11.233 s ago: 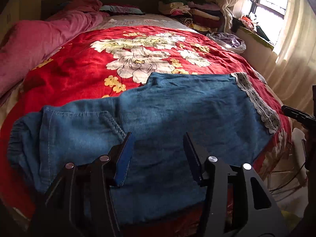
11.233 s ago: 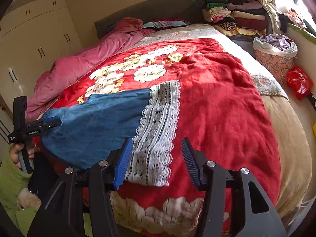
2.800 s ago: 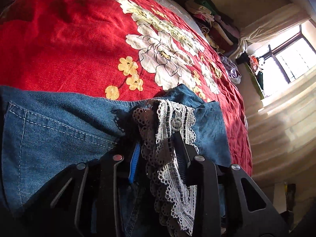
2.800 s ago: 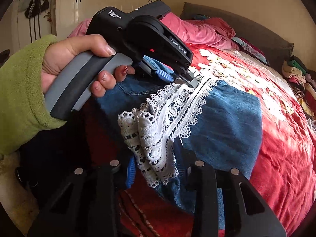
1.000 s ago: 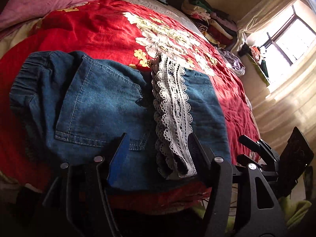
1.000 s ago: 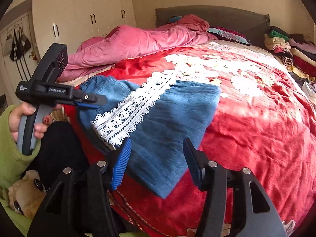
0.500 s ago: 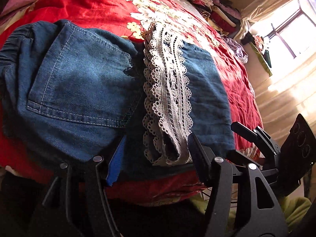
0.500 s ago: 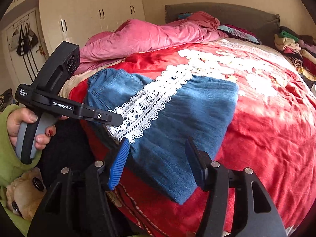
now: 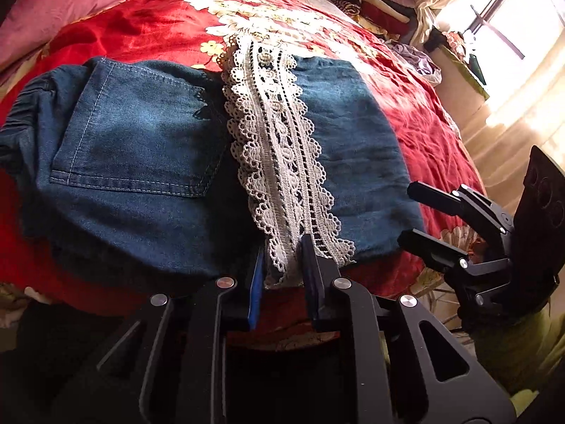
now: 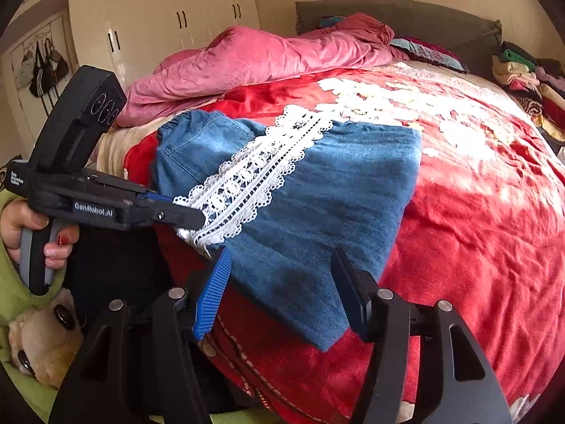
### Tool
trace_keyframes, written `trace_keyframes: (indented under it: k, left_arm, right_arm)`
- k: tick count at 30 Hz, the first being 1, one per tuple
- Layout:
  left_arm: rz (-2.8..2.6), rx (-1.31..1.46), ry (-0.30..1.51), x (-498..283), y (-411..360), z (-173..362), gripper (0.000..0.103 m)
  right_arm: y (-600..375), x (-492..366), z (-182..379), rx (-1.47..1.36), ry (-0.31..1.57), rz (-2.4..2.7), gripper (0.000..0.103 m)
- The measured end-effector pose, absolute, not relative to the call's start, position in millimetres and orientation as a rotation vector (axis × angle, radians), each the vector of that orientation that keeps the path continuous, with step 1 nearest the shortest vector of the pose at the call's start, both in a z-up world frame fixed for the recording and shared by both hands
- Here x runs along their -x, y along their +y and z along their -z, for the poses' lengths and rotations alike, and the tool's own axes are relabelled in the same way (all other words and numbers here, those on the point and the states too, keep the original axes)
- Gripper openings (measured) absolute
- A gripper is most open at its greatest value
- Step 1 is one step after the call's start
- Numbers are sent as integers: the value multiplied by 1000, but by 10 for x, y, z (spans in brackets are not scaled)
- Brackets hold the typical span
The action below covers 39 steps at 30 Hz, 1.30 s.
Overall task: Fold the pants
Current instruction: 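Move the right gripper to the elastic cuff end of the pants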
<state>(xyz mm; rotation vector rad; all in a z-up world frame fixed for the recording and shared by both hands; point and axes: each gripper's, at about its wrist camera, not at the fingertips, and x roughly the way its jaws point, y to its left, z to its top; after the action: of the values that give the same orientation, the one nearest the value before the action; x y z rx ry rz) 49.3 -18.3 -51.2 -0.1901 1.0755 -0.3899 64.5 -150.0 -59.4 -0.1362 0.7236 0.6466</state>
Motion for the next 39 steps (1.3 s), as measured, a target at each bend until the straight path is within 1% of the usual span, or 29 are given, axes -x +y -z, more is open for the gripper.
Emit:
trace_keyframes:
  k: [4, 11, 16, 17, 19, 22, 24, 28, 29, 36, 39]
  left_arm:
    - [379, 186, 1075, -508, -159, 549, 23]
    - [385, 178, 1060, -482, -146, 525, 29]
    - [375, 177, 1046, -467, -110, 481, 34]
    - [371, 176, 1041, -461, -98, 464, 36]
    - [370, 181, 1033, -454, -77, 430, 37]
    - [367, 183, 1020, -431, -56, 380, 39]
    - [363, 183, 1012, -419, -39, 351, 41]
    - [352, 184, 999, -398, -1, 297, 45]
    - [346, 184, 994, -395, 10, 279, 46]
    - [312, 170, 955, -344, 80, 145, 60]
    - [302, 171, 940, -316, 129, 100, 63]
  right_arm:
    - [-1467, -733, 758, 176, 792, -588, 57]
    - [-1507, -741, 858, 183, 815, -564, 58]
    - [-1510, -735, 807, 168, 818, -561, 58]
    - [-1527, -732, 784, 154, 815, -564, 59]
    - [-1560, -726, 737, 129, 807, -562, 64]
    - [-1587, -710, 669, 115, 792, -558, 66]
    - [-1589, -706, 627, 113, 785, -550, 73]
    - [-1570, -693, 547, 113, 770, -548, 78]
    - [-1564, -688, 523, 113, 764, -549, 78]
    - [-1482, -668, 399, 132, 747, -544, 78]
    - [-1443, -667, 342, 137, 740, -546, 78]
